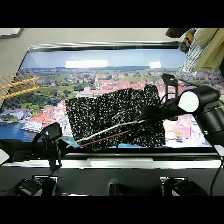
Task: Fold the clothes and pants, and hang the long-sleeved shirts on hangers.
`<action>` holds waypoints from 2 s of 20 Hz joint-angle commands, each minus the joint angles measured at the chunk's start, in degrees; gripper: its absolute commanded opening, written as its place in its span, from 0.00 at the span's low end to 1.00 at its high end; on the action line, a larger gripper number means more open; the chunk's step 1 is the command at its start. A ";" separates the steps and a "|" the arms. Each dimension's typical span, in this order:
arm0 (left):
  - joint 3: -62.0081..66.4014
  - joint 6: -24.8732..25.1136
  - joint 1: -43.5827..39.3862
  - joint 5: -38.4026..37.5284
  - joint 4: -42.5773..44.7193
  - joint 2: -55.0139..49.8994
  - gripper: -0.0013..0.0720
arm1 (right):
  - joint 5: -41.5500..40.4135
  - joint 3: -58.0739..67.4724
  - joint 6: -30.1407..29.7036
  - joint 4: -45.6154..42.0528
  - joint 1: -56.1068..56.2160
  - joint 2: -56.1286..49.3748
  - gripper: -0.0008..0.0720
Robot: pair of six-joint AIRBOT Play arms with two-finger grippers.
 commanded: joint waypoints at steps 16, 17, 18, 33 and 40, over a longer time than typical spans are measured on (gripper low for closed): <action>-0.02 5.75 -5.92 13.22 -7.04 -10.62 0.06 | 3.43 8.87 0.79 12.09 -0.02 0.04 0.06; -0.02 5.75 -6.91 14.82 -7.06 -11.28 0.06 | 3.52 8.87 0.79 12.26 -0.02 0.04 0.06; -0.02 5.73 -7.89 16.85 -7.08 -11.96 0.06 | 3.63 8.87 0.79 12.66 -0.02 0.11 0.06; 0.00 4.92 -11.45 26.27 -11.76 -16.31 0.06 | 5.09 8.87 -0.48 10.43 -0.02 1.55 0.47; 0.00 4.92 -11.45 27.17 -11.76 -16.33 0.06 | 8.02 8.87 3.61 -6.27 -0.09 7.63 0.64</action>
